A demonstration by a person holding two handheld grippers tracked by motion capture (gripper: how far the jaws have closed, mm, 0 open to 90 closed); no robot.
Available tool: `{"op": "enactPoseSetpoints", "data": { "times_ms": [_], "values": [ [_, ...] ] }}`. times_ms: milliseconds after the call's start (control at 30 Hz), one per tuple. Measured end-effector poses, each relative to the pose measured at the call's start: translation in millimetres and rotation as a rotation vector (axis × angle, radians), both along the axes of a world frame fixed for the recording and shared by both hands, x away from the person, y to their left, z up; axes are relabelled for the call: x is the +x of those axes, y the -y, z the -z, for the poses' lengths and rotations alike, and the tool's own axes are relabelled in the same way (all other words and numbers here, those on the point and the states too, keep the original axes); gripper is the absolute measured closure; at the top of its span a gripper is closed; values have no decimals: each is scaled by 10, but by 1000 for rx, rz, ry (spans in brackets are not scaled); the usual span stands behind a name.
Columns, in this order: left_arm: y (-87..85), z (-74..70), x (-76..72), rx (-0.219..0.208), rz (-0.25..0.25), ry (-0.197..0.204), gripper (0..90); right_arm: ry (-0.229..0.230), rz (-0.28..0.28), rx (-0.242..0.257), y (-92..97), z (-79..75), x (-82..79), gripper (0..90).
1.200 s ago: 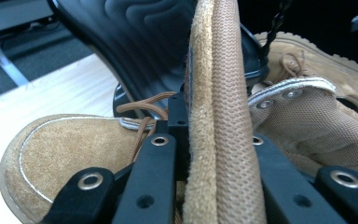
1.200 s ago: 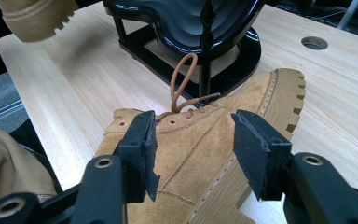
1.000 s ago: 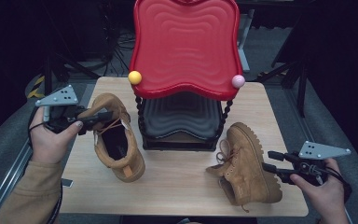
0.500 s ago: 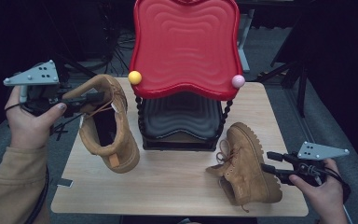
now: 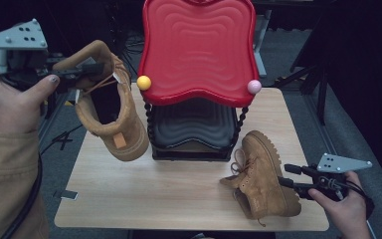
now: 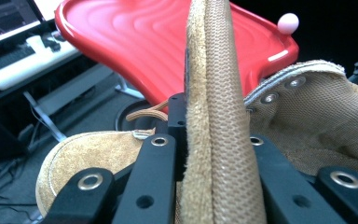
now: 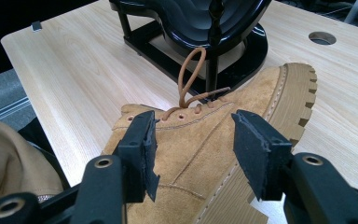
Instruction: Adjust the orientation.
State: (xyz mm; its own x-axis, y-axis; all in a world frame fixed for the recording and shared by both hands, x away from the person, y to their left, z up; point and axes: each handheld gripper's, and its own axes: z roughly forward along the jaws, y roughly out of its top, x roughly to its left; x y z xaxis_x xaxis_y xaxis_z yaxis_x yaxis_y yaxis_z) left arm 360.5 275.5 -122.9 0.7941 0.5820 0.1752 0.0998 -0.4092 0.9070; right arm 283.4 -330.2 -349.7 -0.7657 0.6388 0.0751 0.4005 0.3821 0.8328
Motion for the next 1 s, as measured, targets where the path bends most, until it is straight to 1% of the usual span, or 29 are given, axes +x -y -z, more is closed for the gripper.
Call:
{"op": "enactPoseSetpoints", "data": {
  "times_ms": [33,67,133,167,233,333,367,467,567,600,667,767,833,900,967,1000],
  "values": [
    [3,-30,5,4,0,7,823,-1,-1,-1,-1,1,-2,500],
    [3,-30,5,4,0,7,823,-1,-1,-1,-1,1,-2,500],
    [5,-114,19,2,1,16,823,-3,-1,-3,1,4,-8,500],
    [5,-155,27,-8,-1,19,823,-4,-1,-2,2,7,-12,500],
    [6,-227,42,-14,-5,26,823,-6,-1,-3,2,16,-25,500],
    [29,-322,61,-26,-8,21,823,-9,2,-5,9,25,-46,500],
    [37,-356,67,-23,-6,23,823,-11,4,-2,12,29,-55,500],
    [70,-456,84,-24,-2,34,823,-16,11,-2,26,34,-76,500],
    [87,-549,102,-27,4,53,824,-19,11,-1,28,35,-86,500],
    [87,-589,109,-20,18,66,824,-18,11,-1,26,38,-89,500],
    [91,-643,131,-17,36,77,824,-18,9,-4,32,46,-98,499],
    [124,-720,173,-1,39,92,824,-23,18,-4,57,57,-103,500],
    [149,-755,188,-8,36,93,823,-23,19,0,62,58,-105,499],
    [176,-803,205,-5,35,105,824,-23,15,1,58,57,-104,500],
    [210,-837,231,-10,37,106,824,-23,13,-1,54,63,-101,499],
    [229,-856,250,-5,38,108,824,-24,14,-2,53,68,-99,499]
  ]
}}
